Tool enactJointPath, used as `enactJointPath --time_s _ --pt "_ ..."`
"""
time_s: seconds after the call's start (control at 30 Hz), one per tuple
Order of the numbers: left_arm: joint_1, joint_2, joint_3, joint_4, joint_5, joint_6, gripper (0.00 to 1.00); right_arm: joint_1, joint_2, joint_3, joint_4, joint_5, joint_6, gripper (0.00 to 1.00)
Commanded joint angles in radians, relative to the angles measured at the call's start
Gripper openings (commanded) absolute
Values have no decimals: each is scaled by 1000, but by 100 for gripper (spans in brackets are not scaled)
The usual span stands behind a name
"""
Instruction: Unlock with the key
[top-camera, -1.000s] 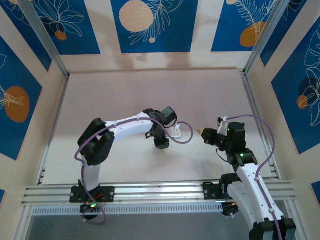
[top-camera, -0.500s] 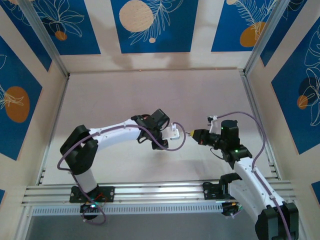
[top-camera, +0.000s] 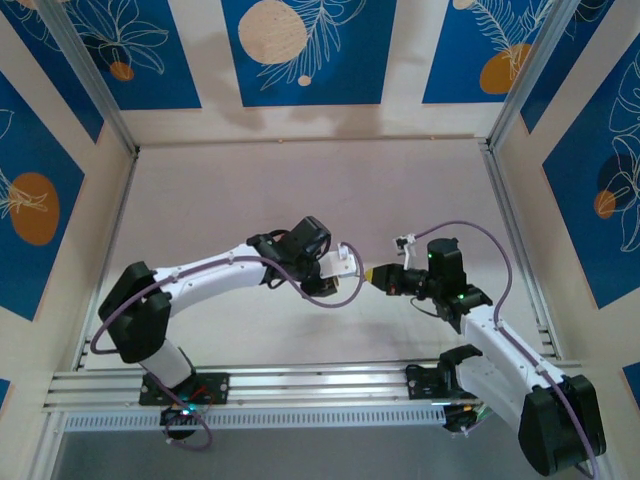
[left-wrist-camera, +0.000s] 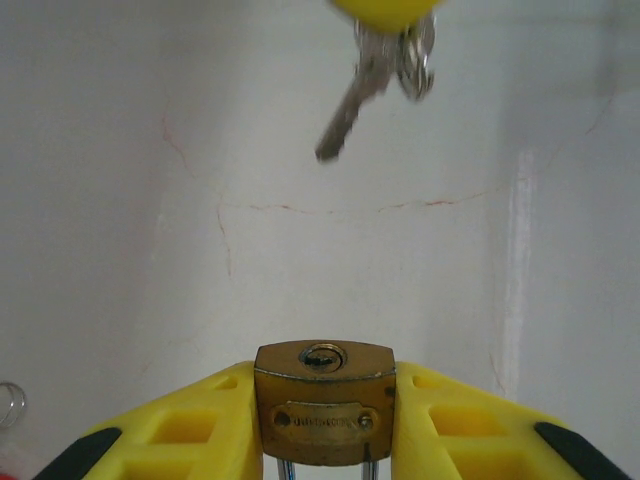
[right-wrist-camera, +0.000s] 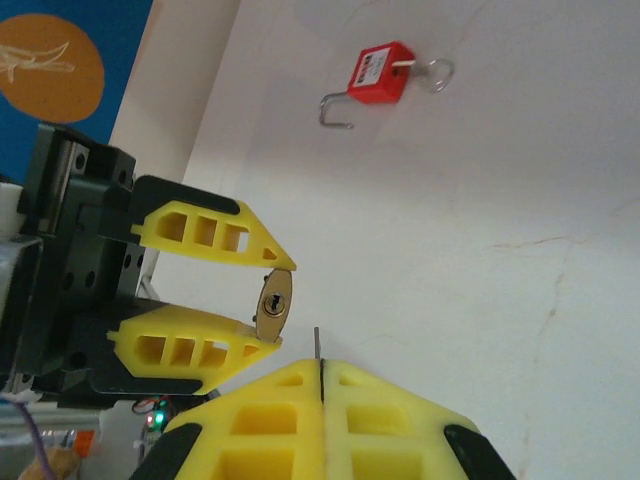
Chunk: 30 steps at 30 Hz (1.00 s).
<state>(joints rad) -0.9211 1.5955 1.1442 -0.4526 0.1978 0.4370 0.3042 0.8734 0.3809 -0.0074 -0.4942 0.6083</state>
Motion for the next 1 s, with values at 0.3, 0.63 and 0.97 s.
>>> enactJointPath --time_s 0.3,0.63,0.97 --pt "-66 -63 -33 9 -67 69 31 68 32 31 42 -80 -47 0" --pt "-91 -67 -40 6 -110 89 31 72 71 33 68 -104 -30 0" --pt "-98 -55 -37 0 -134 98 30 73 107 29 112 -135 5 0"
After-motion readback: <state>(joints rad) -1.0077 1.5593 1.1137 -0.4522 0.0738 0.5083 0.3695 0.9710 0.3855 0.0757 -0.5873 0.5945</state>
